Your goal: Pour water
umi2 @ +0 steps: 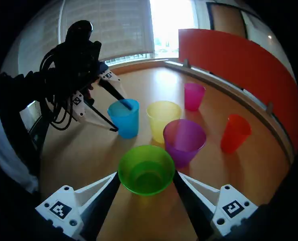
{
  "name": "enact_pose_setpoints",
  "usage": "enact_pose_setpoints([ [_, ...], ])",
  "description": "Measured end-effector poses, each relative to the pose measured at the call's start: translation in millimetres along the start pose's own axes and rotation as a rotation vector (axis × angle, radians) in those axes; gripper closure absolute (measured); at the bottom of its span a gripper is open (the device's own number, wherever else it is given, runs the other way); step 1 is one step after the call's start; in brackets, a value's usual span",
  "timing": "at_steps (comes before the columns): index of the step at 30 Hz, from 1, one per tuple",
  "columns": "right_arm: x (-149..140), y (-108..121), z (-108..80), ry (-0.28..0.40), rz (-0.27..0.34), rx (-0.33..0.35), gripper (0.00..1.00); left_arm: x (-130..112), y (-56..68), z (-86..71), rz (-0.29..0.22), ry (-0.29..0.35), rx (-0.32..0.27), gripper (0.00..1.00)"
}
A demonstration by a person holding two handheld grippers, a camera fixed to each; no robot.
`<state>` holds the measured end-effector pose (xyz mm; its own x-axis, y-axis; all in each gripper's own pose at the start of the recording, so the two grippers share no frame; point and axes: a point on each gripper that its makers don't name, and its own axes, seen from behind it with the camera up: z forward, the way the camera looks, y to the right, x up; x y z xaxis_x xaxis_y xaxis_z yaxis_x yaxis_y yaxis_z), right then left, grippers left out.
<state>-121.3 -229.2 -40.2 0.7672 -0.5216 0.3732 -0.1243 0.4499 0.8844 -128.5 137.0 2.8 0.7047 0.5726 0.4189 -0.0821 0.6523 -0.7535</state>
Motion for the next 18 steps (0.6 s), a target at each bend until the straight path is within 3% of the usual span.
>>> enact_pose_setpoints([
  [18,-19.3,2.7,-17.7,-0.009,0.025,-0.029,0.02,-13.0,1.9,-12.2,0.020,-0.025,0.014,0.09],
])
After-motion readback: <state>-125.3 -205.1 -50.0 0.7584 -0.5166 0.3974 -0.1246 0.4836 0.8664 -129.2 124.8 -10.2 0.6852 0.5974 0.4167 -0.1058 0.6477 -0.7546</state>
